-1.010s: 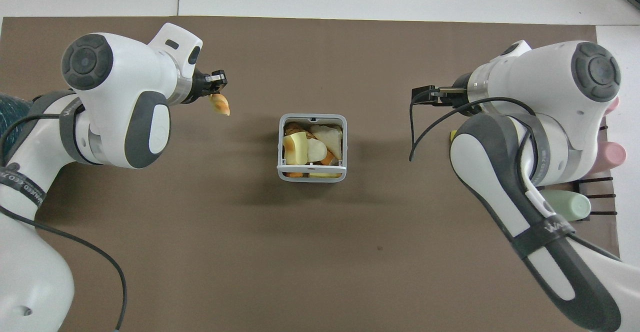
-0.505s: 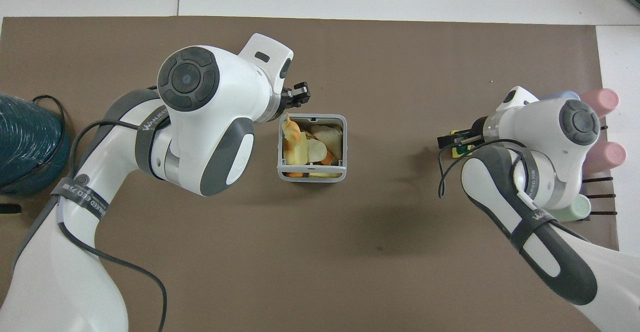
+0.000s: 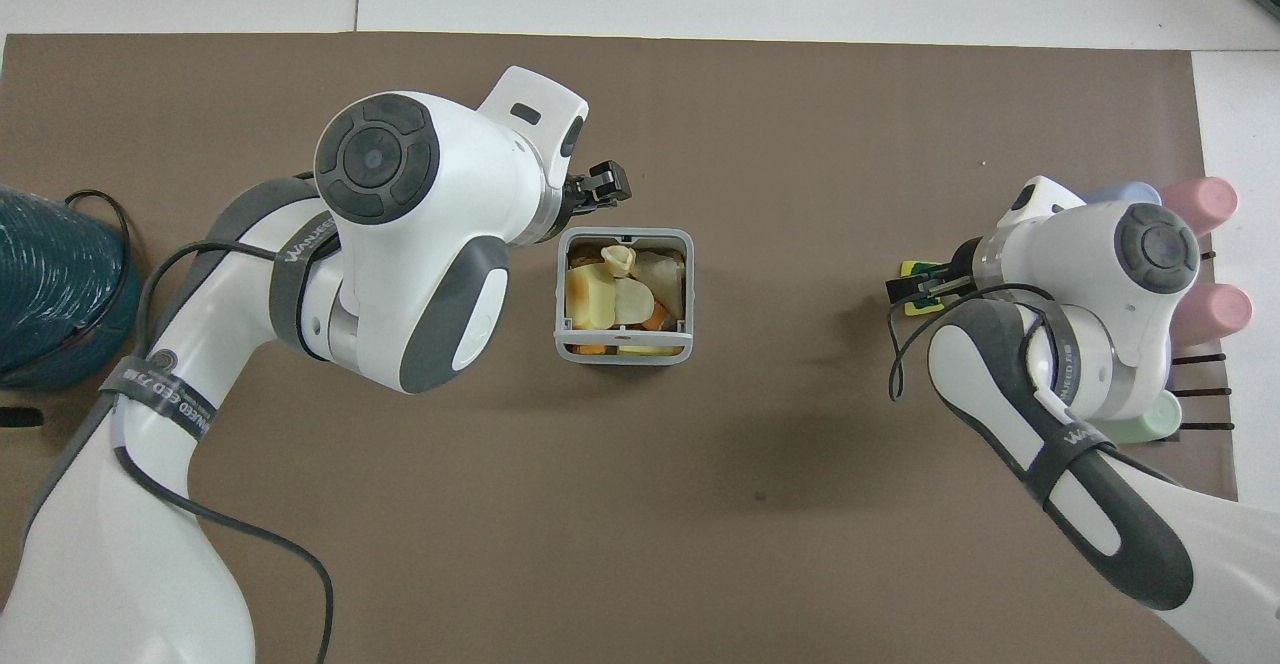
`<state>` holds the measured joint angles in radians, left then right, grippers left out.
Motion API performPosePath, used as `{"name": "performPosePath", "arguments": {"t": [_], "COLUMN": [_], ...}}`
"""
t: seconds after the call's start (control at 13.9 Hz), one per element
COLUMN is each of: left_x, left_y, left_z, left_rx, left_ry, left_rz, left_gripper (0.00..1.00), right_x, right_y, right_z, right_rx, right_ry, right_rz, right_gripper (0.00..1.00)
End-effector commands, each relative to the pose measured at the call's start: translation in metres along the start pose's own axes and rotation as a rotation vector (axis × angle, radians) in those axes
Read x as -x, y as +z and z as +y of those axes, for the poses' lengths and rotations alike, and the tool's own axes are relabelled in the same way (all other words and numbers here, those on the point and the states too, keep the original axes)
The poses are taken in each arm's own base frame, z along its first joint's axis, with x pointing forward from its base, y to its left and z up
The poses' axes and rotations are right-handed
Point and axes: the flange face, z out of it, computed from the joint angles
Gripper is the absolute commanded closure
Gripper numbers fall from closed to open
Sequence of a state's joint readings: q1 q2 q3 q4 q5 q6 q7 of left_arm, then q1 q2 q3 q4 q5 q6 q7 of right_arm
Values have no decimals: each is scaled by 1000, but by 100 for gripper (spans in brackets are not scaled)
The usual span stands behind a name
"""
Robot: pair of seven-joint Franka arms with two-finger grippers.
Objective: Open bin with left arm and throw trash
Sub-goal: 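Return the left arm to rest while the right gripper lifts the sponge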
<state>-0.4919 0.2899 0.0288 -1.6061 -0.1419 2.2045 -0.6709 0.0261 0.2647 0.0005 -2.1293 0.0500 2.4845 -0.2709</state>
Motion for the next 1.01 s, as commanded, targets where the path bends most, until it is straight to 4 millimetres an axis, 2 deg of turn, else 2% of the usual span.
{"name": "performPosePath", "arguments": {"t": [0.0,0.07,0.14,0.36,0.43,0.58,0.72,0.79,0.94], "left_x": [-37,-49,-62,-93,-98,-99,-93,-88,-80], "left_y": [-23,-26,-34,-62,-75,-97,-130,-145,-166], "left_z": [-50,-73,-99,-181,-201,-228,-238,-238,-235], "left_rx": [-62,-87,-105,-181,-222,-265,-275,-274,-271], "left_ry": [-33,12,60,201,240,297,344,349,351], "left_rz": [-27,-52,-75,-135,-138,-167,-167,-163,-142], "left_gripper": [18,18,18,18,17,15,9,2,0], "right_x": [3,2,1,-4,-8,-17,-37,-47,-67], "right_y": [9,8,8,1,-4,-24,-62,-79,-109], "right_z": [3,2,0,-2,-3,-11,-56,-74,-125], "right_rx": [18,17,16,7,4,-3,-13,-19,-25], "right_ry": [-38,-30,-25,19,23,72,131,162,217], "right_rz": [4,2,-4,-37,-42,-60,-76,-80,-79], "right_gripper": [46,80,100,100,100,100,100,100,100]}}
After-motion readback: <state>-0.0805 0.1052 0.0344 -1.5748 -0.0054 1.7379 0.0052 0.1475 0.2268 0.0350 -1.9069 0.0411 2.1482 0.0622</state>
